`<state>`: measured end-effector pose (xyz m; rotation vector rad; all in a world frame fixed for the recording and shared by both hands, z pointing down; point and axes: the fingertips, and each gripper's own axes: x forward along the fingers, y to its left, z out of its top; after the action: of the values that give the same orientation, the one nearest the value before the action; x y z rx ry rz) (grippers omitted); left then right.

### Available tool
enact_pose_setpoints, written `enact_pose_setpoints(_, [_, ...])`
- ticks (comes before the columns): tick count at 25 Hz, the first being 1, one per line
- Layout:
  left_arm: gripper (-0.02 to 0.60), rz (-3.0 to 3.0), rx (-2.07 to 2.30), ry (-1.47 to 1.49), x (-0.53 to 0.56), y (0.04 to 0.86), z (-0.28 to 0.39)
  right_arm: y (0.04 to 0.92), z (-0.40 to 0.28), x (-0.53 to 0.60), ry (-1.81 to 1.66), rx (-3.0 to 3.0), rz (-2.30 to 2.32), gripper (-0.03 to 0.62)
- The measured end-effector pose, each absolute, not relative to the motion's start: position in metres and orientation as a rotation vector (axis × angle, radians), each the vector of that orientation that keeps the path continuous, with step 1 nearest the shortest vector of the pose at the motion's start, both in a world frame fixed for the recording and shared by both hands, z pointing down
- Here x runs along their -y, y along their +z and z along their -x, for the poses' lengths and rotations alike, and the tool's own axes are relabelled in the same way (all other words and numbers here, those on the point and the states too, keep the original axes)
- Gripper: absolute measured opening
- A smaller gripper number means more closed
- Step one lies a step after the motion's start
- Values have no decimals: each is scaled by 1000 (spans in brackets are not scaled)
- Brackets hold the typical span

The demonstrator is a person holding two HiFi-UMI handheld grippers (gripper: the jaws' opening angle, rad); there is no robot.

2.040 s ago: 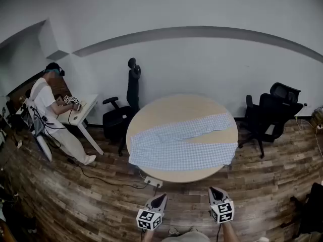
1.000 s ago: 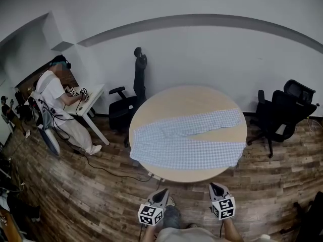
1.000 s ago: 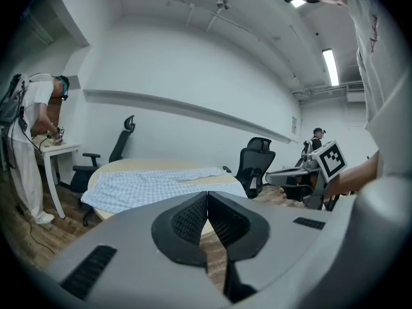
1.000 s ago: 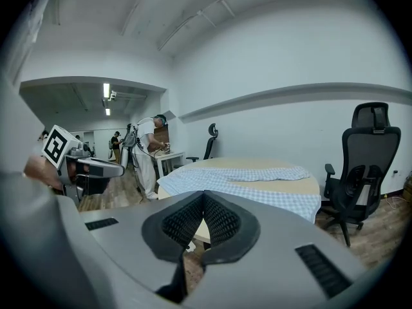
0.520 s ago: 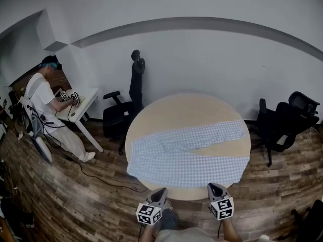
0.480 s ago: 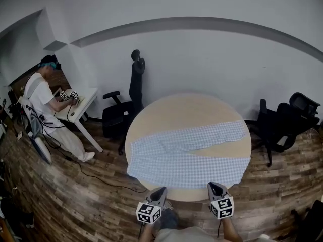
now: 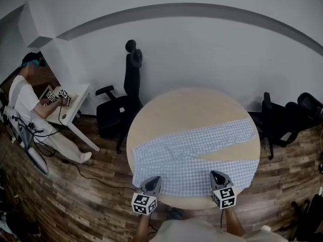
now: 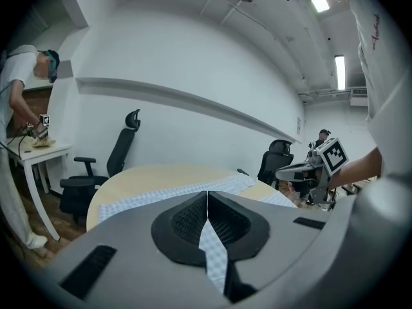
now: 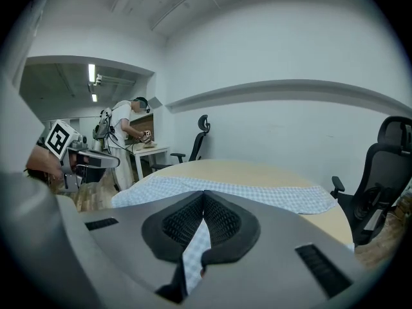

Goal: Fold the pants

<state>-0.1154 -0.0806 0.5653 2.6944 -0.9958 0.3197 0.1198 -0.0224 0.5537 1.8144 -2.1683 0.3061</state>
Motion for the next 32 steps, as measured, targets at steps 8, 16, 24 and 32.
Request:
enact_pose_setpoints(8, [32,-2696,946,350,169,571,140,549,-108,100,296,2106,-1847,28])
enact_pose_setpoints(16, [32,-2676,911,406,213,590,142,561,-103,145,307,2095,-1809,28])
enact_pose_setpoints(24, [32,-2582,1047,425,228,601,151,577,-97,186,336,2185,-1671,28])
enact_pose_setpoints(32, [32,-2449,1212,449,227,616,174,600,-80,232,342,2280,-1450,28])
